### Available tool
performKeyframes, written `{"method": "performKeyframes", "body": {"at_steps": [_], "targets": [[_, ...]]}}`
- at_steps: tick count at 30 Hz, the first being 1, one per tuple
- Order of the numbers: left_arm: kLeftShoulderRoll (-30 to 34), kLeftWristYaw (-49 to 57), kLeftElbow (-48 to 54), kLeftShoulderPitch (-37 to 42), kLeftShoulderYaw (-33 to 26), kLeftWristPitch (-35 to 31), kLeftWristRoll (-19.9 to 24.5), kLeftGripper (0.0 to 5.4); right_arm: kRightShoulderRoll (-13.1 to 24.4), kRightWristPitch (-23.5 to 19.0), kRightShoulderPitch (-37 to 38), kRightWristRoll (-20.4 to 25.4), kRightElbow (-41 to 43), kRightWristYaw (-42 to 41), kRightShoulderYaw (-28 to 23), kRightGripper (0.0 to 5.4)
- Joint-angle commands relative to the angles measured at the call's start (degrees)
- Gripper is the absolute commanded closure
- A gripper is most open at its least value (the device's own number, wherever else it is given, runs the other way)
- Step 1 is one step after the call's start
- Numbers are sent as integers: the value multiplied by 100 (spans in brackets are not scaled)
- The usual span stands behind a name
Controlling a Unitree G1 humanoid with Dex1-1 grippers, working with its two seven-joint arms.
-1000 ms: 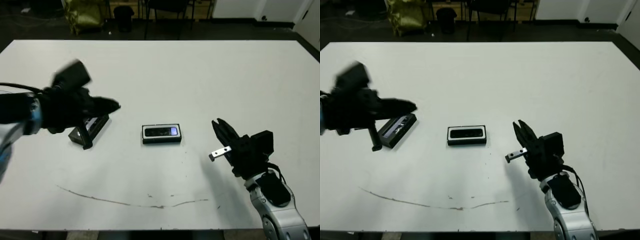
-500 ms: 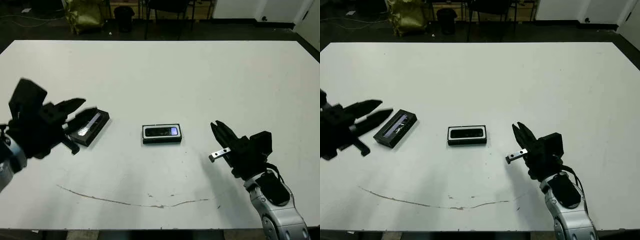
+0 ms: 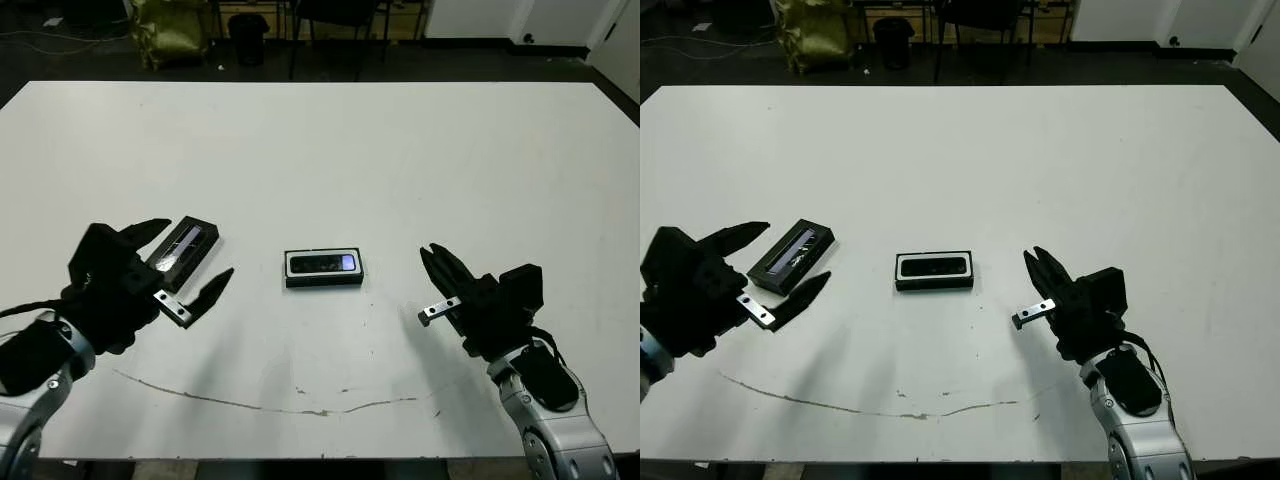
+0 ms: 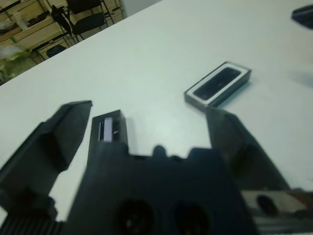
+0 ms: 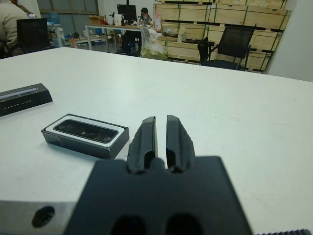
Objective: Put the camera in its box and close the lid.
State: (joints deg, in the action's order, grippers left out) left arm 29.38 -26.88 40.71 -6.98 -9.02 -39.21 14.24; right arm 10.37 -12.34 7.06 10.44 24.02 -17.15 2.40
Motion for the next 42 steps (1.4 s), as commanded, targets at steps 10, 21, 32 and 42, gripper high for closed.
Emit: {"method": "performKeyframes", "body": {"at_steps": [10,21,32,42], "targets": [[-104,581,-461,113,-39,-306,-100,1,71,62,7,72,-234,-148,-49,540],[-105,467,-1168,535,-594,-919,582,1,88,107,4,61,-312,-175,-27,540],[205,26,-1950,626,-486,-583,633,1,91,124,29,82,-343,-210,-33,540],[194,-100,-2195,579,-293,-267,662,1,114,109,60,63,-334,-193,-35,540]]}}
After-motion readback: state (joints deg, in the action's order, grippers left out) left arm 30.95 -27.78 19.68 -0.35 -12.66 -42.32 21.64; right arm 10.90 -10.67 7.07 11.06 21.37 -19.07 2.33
